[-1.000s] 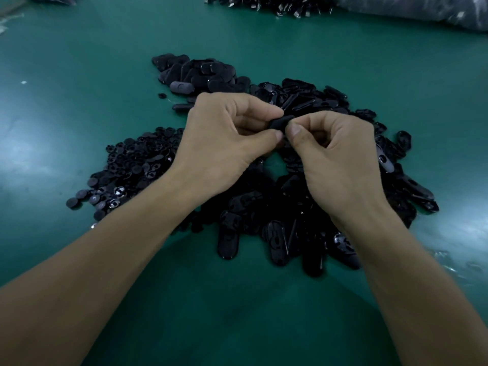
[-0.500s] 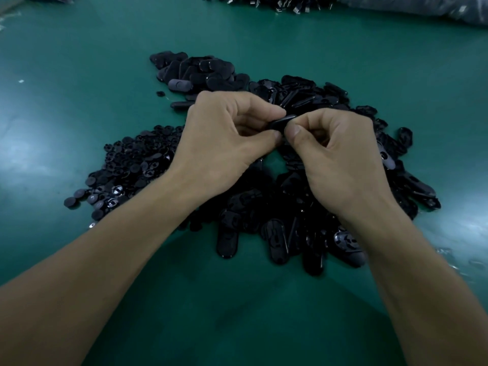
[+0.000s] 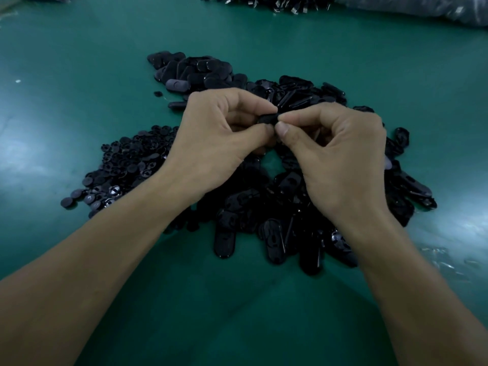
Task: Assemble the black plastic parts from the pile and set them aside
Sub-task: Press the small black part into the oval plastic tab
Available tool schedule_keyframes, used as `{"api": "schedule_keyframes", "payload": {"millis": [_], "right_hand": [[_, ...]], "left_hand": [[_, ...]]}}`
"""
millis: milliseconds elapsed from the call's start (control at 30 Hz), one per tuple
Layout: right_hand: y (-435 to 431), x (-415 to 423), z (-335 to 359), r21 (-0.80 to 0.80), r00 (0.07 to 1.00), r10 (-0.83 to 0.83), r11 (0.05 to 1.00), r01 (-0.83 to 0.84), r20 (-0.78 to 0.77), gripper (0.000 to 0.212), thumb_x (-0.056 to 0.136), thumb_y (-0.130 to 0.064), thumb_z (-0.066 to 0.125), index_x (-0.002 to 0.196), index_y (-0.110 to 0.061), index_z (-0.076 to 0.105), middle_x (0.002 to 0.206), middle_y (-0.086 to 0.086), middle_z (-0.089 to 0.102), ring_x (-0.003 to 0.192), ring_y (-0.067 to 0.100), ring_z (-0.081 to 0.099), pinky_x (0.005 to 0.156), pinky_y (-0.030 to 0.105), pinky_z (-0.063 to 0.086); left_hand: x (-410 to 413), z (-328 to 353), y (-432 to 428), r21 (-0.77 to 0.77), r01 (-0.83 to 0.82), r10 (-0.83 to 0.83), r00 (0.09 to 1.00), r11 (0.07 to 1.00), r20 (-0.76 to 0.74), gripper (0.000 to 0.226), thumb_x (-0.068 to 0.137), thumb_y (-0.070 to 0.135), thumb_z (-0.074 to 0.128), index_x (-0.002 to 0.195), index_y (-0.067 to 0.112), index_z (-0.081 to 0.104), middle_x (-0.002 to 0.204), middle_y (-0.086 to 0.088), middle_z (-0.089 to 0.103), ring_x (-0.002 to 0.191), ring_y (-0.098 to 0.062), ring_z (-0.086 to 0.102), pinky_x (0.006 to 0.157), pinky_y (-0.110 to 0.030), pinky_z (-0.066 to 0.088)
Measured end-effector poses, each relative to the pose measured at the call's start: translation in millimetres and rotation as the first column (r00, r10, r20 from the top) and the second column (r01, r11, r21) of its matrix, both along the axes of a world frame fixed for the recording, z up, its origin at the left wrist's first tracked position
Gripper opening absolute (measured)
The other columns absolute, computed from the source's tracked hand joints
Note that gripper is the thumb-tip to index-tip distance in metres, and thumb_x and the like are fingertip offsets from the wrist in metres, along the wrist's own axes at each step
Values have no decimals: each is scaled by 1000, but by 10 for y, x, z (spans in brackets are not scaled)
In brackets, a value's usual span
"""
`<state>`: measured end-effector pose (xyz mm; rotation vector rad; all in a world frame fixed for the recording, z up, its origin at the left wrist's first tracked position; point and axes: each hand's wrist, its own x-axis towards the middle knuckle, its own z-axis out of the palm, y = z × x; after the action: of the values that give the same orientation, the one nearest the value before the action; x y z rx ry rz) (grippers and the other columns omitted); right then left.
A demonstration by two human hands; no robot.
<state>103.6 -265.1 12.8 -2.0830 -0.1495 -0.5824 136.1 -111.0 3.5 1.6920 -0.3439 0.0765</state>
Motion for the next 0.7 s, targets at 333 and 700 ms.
{"api": "schedule_keyframes", "payload": {"millis": [333, 700], "right_hand": [[35, -6, -60, -164, 983, -25, 985, 56, 183, 19, 93, -12, 70, 110, -13, 76, 90, 0, 68, 84, 13, 64, 76, 16, 50], [-45, 51, -28, 187, 991, 127, 975, -118, -41, 27, 93, -15, 70, 116, -29, 69, 91, -8, 69, 84, 4, 65, 79, 18, 52]], "left_hand": [[11, 58, -6, -247, 31, -80, 979, 968, -188, 8, 87, 2, 71, 92, 8, 70, 71, -4, 75, 65, -12, 71, 63, -21, 57], [59, 64, 57, -226, 81, -121, 978, 971, -168, 13, 86, 4, 71, 87, 17, 71, 69, 2, 71, 64, -8, 65, 63, -20, 54]]}}
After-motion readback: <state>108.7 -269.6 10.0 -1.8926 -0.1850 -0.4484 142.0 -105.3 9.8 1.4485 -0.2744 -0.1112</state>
